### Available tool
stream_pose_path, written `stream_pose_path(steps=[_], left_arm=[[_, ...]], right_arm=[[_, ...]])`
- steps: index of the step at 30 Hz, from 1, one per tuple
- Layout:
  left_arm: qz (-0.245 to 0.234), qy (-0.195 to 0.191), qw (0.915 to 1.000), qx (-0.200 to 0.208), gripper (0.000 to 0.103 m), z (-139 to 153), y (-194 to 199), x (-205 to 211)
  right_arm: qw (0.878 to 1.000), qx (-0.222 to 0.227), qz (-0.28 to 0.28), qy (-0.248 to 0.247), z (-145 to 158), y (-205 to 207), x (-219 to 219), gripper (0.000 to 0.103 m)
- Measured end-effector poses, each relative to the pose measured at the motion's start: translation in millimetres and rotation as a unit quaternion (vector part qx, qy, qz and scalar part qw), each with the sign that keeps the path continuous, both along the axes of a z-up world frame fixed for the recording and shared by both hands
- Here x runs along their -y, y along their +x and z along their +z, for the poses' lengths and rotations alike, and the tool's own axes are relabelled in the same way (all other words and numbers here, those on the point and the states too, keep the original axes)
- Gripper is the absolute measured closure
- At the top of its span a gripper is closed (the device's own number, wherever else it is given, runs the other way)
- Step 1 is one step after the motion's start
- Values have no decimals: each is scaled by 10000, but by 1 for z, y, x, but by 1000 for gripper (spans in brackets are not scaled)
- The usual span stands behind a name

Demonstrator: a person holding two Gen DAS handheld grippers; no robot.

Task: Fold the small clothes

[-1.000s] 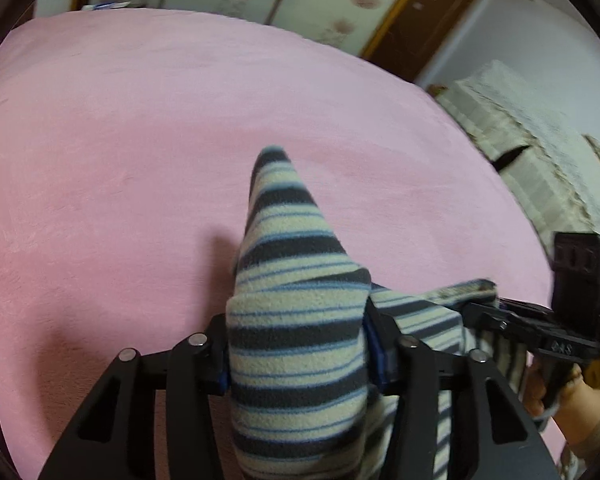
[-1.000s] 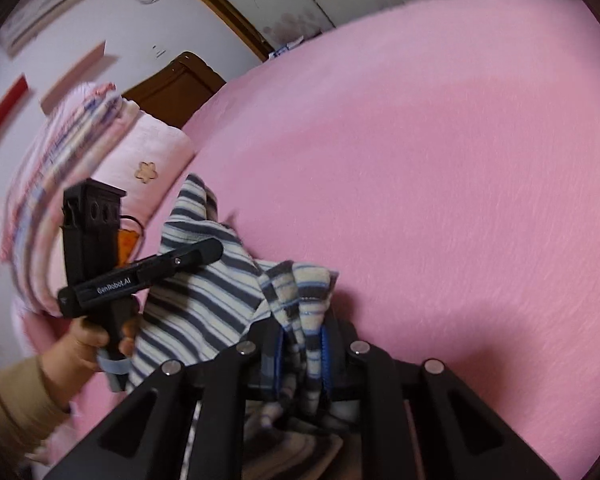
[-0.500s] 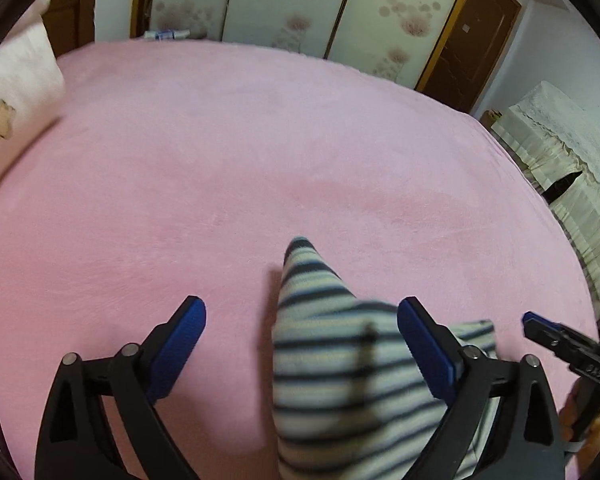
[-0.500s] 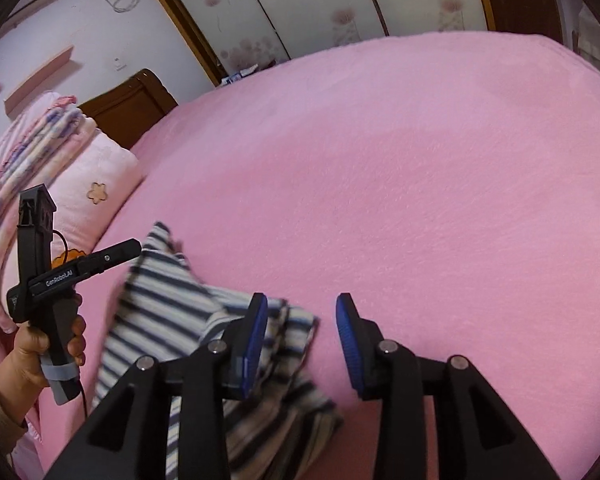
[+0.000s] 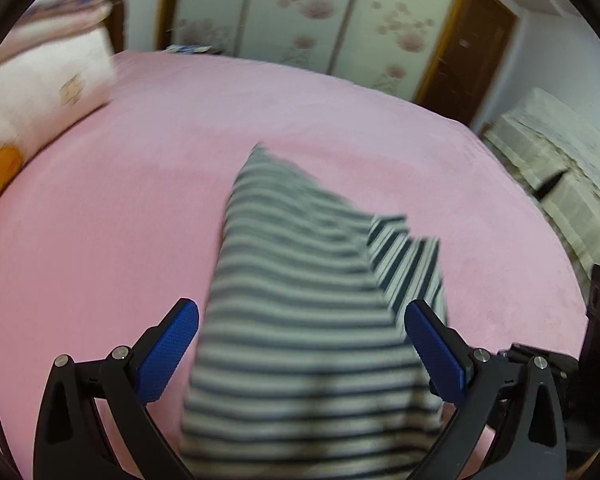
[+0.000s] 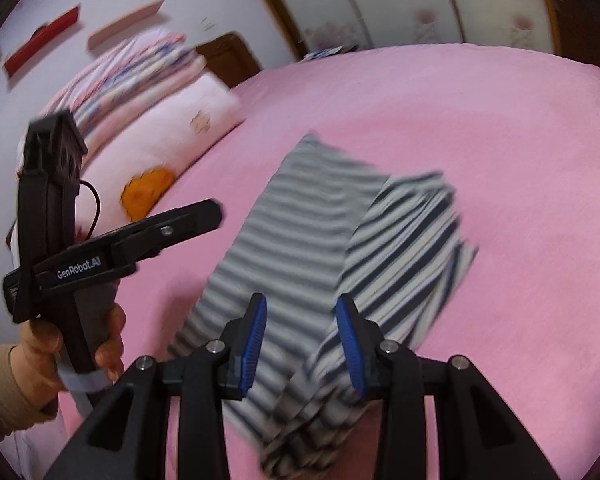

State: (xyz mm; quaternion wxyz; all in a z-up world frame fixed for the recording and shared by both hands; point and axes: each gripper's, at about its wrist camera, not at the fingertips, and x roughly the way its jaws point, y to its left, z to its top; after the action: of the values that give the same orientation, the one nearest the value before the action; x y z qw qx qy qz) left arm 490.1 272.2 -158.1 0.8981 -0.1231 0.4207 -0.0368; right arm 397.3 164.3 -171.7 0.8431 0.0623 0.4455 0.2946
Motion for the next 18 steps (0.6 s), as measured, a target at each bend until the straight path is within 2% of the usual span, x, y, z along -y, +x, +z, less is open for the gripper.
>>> stream_pose_path(steps=[2,4,6,8,9,13,18], left_arm=[[254,-54,9994,-229,1,-21,-12,-3],[575,-85,9972,-477,1,-45,-23,-11],[856,98,9940,-671,1,-65,-31,-16],[1002,265,9912,-820,1,-79,-36,-21],[1031,230,9908,-840,1,-84,-39,-24],[1103,319,9901,-809,1,-81,-46,-24],[1195,164,9903,-691,1,-51,-60,-14]], right_arm=[[9998,-43,135,-143,-14,-8,-7,83],[9988,-106,119,-455,-28,-12,-6,86],[9971,-101,63,-757,-41,-14,-2,103],[9968,-126,21,-795,-47,-15,10,103],[9972,-133,2,-741,-48,-17,18,103],[9976,10,-85,-691,-37,-25,31,103],[9977,119,-372,-551,-7,-38,55,100]])
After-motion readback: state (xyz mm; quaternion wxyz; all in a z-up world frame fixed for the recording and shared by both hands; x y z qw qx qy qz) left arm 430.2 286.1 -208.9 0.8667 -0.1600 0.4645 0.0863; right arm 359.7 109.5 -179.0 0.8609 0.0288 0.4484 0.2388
